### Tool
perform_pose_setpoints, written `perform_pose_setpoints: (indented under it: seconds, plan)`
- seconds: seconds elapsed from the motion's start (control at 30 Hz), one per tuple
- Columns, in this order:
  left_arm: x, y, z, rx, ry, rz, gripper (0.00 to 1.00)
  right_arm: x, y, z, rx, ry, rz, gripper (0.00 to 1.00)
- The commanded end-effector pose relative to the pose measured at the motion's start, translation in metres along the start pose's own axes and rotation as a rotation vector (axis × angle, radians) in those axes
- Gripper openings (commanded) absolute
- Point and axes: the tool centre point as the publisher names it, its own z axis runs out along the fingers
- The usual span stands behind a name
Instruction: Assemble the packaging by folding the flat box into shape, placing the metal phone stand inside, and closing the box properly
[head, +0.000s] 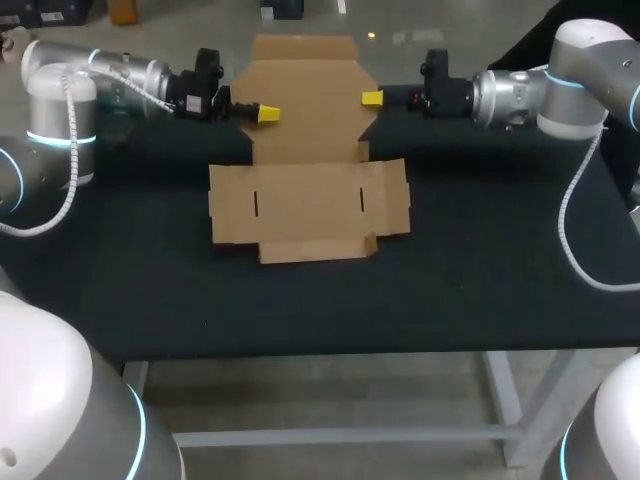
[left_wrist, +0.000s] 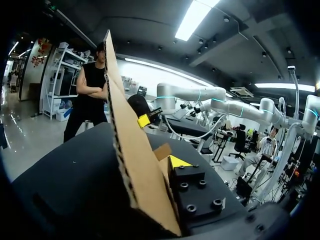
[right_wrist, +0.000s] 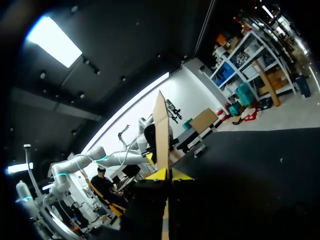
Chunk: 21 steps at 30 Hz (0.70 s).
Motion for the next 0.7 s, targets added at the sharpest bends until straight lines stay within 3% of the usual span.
perform_pose_setpoints:
  seconds: [0.03, 0.37, 0.4, 0.43, 0.47, 0.63, 0.7]
  plan:
    - [-0.005, 0.0004, 0.0029, 0.004, 0.05, 0.0, 0.17, -0.006, 0.002, 0.0043, 0.007, 0.069, -0.002, 0.0]
    - [-0.008, 0.0007, 0.0052, 0.002, 0.042, -0.001, 0.15, -0.0056, 0.0023, 0.0063, 0.011, 0.077, -0.004, 0.0]
    - [-0.0082, 0.0006, 0.0053, 0.002, 0.041, -0.001, 0.13, -0.0056, 0.0023, 0.0063, 0.011, 0.078, -0.005, 0.0]
    - [-0.0083, 0.0006, 0.0054, 0.002, 0.041, 0.0, 0.04, -0.0055, 0.0023, 0.0064, 0.011, 0.079, -0.005, 0.0]
    - [-0.0085, 0.0006, 0.0054, 0.002, 0.04, 0.0, 0.0, -0.0055, 0.0024, 0.0065, 0.012, 0.079, -0.005, 0.0]
    - [-0.0093, 0.0008, 0.0054, 0.003, 0.045, 0.009, 0.0, -0.0054, 0.0027, 0.0065, 0.01, 0.083, -0.001, 0.0]
    - [-0.0097, 0.001, 0.0052, 0.003, 0.046, 0.011, 0.0, -0.0054, 0.0029, 0.0063, 0.009, 0.086, 0.001, 0.26]
